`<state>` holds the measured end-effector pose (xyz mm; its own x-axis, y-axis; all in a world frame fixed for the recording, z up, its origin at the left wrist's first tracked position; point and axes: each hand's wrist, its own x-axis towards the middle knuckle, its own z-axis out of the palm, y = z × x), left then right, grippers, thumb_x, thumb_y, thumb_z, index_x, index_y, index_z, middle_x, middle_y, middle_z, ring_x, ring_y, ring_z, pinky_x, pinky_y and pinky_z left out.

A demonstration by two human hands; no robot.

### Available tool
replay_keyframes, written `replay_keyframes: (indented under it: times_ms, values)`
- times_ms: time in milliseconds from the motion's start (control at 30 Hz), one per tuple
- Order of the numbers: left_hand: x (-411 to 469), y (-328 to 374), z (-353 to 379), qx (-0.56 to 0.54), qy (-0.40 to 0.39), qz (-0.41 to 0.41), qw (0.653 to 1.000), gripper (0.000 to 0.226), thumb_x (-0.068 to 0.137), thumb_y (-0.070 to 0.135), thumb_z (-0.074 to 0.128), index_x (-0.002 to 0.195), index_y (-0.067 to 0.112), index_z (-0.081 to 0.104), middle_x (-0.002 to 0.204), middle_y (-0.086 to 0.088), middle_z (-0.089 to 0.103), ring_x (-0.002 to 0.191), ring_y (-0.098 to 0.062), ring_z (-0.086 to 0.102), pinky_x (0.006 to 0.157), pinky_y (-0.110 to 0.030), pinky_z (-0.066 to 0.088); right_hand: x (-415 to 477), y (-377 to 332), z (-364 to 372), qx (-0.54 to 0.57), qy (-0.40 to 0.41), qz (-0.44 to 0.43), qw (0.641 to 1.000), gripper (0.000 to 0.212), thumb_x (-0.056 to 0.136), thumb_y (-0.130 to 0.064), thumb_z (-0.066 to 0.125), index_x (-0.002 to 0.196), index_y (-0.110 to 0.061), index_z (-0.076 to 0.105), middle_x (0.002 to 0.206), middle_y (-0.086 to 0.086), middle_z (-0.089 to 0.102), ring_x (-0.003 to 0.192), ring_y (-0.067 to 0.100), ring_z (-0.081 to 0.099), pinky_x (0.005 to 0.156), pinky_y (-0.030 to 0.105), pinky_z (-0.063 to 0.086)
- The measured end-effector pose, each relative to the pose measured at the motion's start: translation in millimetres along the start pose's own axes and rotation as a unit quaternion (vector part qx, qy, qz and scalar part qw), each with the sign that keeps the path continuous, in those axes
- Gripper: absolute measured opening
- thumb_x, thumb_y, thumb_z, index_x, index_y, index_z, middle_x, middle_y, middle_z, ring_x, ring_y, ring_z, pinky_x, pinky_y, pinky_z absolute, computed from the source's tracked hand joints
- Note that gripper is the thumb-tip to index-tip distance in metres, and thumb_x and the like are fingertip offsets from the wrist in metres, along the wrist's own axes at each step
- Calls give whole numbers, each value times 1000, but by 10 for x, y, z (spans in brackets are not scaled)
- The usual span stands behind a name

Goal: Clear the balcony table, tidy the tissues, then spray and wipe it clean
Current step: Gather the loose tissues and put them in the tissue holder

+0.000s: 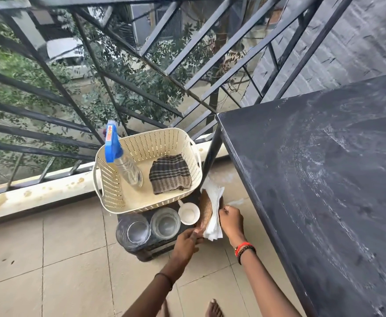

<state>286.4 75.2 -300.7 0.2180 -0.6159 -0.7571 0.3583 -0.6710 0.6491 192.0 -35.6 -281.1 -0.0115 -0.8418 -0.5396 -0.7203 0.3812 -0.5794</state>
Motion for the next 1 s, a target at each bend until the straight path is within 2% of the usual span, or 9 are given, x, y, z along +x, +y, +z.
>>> replay_keyframes:
  times_ms: [100,167,233,433,600,767,900,1000]
  values:
    - [16,2,-22,-3,4,-9,1000,24,101,17,43,112,4,59,99,-12,64,88,-17,58,67,-22,43,-27,94,-34,35,31,22,999,25,88,-6,47,63,0,48,60,11,52,61,25,42,54,31,30]
    - [6,9,-24,-7,12,-18,1000,24,100,16,44,109,1,59,96,-11,65,84,-15,58,67,-23,43,-64,152,-55,60,49,35,996,23,88,-9,48,72,8,55,70,20,61,65,27,46,58,31,34]
    - [-42,3,-31,-7,13,-28,1000,18,100,14,44,104,4,59,91,-6,64,79,-11,57,66,-23,42,-126,190,-75,78,58,37,995,23,88,-10,49,77,8,59,75,23,65,66,26,48,60,31,37]
    - [-262,-60,-185,-26,28,-48,998,18,99,6,45,110,5,59,93,-7,62,79,-10,58,68,-25,42,-438,143,-195,152,51,19,987,23,91,-7,49,74,-9,66,76,4,68,72,18,57,71,31,46]
    - [-402,-59,-390,-39,55,-52,996,19,97,2,46,94,11,62,88,-8,61,80,-14,57,68,-26,40,-567,20,-165,157,22,-5,987,23,90,-11,51,75,-16,68,79,-1,71,77,17,62,71,31,49]
    - [-378,-20,-477,-44,72,-51,995,21,98,8,46,113,3,61,102,-14,64,83,-13,59,70,-26,42,-616,-161,-92,141,12,-27,990,19,90,-13,52,81,-15,69,82,-1,71,74,13,60,62,24,45]
    - [-425,29,-463,-57,64,-52,995,16,99,11,47,94,11,62,105,-11,65,87,-14,59,70,-26,41,-615,-236,40,148,10,-18,989,16,90,-14,56,97,-14,70,92,-1,71,87,18,65,77,30,52]
    - [-447,32,-470,-61,59,-43,995,18,98,11,48,87,15,62,103,-10,65,85,-13,59,71,-26,41,-626,-299,106,153,11,-22,988,15,90,-12,57,100,-11,69,87,-2,68,87,18,65,78,27,49]
